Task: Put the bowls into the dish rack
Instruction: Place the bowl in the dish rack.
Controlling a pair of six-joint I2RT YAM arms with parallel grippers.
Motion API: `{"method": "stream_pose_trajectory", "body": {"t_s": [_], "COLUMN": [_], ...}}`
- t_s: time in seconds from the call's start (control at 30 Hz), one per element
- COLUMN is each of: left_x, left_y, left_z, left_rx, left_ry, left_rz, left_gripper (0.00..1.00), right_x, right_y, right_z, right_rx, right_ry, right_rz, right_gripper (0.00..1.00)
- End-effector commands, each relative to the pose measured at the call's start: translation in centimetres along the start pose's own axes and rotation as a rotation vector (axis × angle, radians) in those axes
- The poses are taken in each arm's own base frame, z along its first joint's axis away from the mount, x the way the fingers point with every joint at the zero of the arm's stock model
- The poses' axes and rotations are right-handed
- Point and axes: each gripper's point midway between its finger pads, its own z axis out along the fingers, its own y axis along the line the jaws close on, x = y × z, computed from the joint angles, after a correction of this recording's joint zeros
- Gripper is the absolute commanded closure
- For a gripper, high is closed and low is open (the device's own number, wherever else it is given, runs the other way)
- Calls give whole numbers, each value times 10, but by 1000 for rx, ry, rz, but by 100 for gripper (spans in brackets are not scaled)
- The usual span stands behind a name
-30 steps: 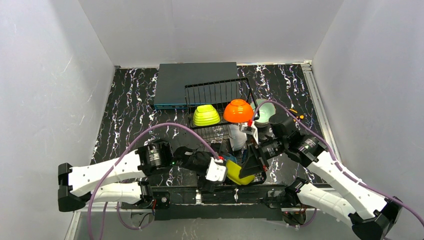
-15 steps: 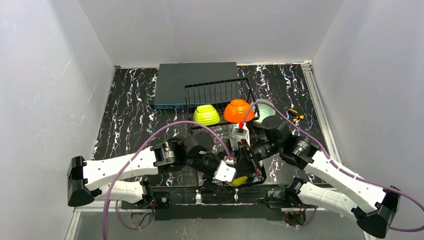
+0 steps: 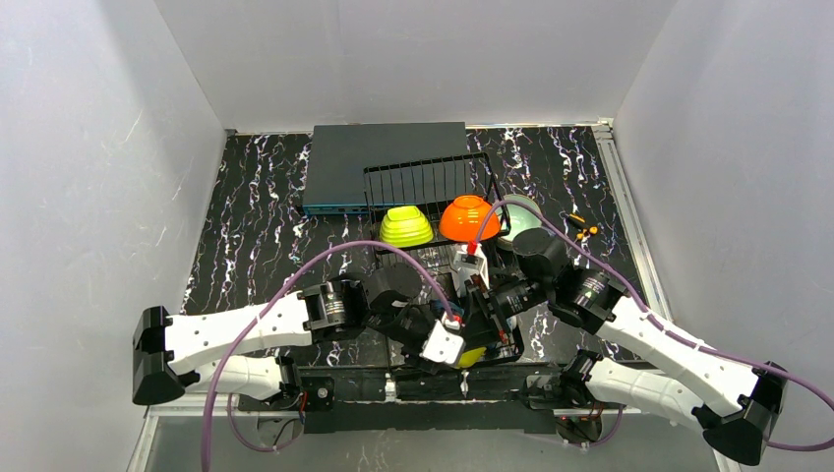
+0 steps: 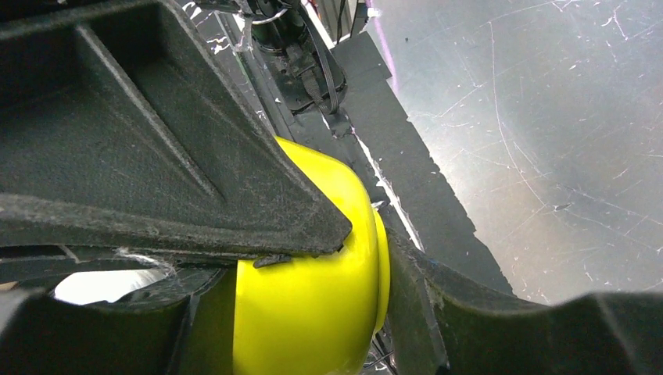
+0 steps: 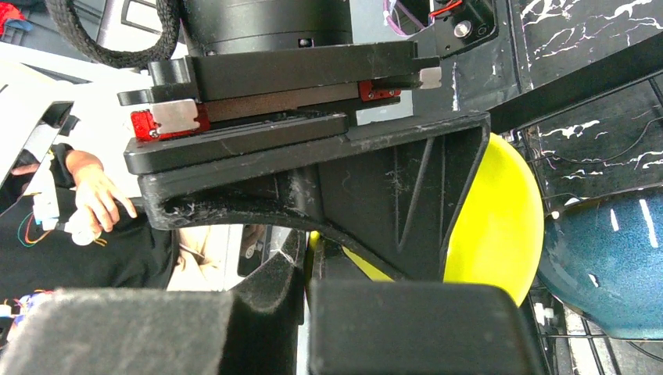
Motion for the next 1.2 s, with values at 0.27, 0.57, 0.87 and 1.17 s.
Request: {"method": "stream_pose_trajectory", "body": {"t_s": [0.27, 0.57, 0.87, 1.17], "left_x": [18, 22, 28, 37], "left_y": [-1, 2, -3, 7], "left_z": [-10, -14, -27, -44], "left_rx": [-76, -174, -288, -484], "left_ry": [53, 12, -82, -217], "left_rz": [-137, -260, -408, -661], "left_gripper": [100, 100, 100, 100], "right_x": [-20, -31, -41, -53], "right_y": [-13, -28, -30, -34], "right_z": [-5, -15, -22, -32], "right_rx": [127, 263, 326, 398], "right_ry": [-74, -143, -193, -256], "right_rz": [-68, -95, -123, -148], "right_gripper": [58, 19, 9, 4]}}
